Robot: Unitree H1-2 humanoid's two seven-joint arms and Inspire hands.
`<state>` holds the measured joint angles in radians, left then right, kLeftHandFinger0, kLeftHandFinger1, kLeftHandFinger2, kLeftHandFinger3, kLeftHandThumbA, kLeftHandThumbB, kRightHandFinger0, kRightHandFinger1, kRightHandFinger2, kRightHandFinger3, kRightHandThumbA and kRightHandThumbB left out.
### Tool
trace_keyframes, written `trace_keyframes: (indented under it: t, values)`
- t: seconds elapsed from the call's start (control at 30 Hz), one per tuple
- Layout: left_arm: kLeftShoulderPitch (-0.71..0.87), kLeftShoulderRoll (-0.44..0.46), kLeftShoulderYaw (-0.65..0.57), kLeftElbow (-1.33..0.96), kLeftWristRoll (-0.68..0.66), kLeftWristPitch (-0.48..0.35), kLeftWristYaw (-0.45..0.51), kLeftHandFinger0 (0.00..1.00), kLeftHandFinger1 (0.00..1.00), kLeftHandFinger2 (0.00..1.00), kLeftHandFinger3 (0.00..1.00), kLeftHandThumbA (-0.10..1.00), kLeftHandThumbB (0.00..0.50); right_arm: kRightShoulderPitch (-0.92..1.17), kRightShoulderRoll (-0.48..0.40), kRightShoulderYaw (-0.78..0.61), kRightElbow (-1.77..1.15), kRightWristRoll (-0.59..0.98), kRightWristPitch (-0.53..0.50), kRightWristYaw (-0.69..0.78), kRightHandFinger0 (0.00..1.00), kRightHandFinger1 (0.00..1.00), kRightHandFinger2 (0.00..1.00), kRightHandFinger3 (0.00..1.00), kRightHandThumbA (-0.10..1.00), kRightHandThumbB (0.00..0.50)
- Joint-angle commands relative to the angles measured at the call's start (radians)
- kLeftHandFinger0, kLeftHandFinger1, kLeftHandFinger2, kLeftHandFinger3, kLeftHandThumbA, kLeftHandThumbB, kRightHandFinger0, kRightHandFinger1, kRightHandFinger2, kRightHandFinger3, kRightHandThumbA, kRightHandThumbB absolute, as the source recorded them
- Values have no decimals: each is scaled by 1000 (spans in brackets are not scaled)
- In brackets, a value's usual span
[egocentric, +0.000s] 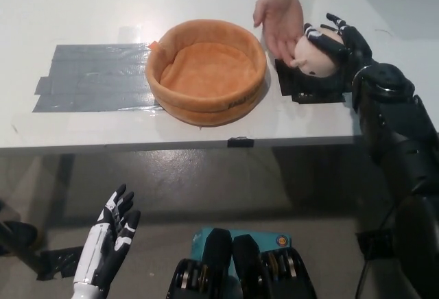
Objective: A person hands a emotional support dumpling to the robot which it grabs with its right hand and places in the soft place kept infront of it in the centre of the desk
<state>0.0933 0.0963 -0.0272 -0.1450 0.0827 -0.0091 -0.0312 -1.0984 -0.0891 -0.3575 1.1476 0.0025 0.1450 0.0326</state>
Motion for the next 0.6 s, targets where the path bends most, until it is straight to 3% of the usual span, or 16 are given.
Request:
trace_keyframes:
  t: [0.0,0.13,0.23,0.37,0.43,0.47,0.5,0.53,0.57]
  values:
    - [-3,8,8,-27,-16,-21,-8,1000,1000,1000,1000,826,0,-127,23,-216,-89,342,136,83,0,211,812,1000,-100,81]
    - [-2,8,8,-29,-16,-18,-8,1000,1000,1000,1000,820,0,-173,33,-309,-67,415,216,66,0,94,712,1000,-100,108]
    - [0,8,8,-35,-17,-12,-10,1000,1000,1000,1000,818,0,-192,43,-323,-68,423,223,88,0,69,661,1000,-100,128]
    - [-2,7,6,-38,-10,-11,-7,1000,1000,1000,1000,812,0,-222,59,-347,-67,445,233,96,0,35,652,1000,-100,140]
    - [-6,8,7,-34,-11,-12,-7,1000,1000,1000,1000,816,3,-239,70,-344,-64,444,232,93,0,41,708,1000,-100,140]
    - [-4,8,7,-36,-10,-12,-7,1000,1000,1000,1000,817,1,-244,75,-338,-66,440,230,84,0,47,714,780,-100,126]
    - [-5,7,7,-36,-11,-11,-7,1000,1000,1000,1000,814,0,-259,96,-335,-72,435,210,46,0,118,677,870,-100,137]
    - [-7,7,7,-36,-11,-12,-7,1000,1000,1000,1000,813,0,-267,107,-332,-74,433,195,22,0,125,681,1000,-100,167]
    - [-4,6,4,-41,-11,-11,-8,1000,1000,1000,1000,815,0,-278,116,-303,-69,407,186,12,0,137,671,1000,-100,158]
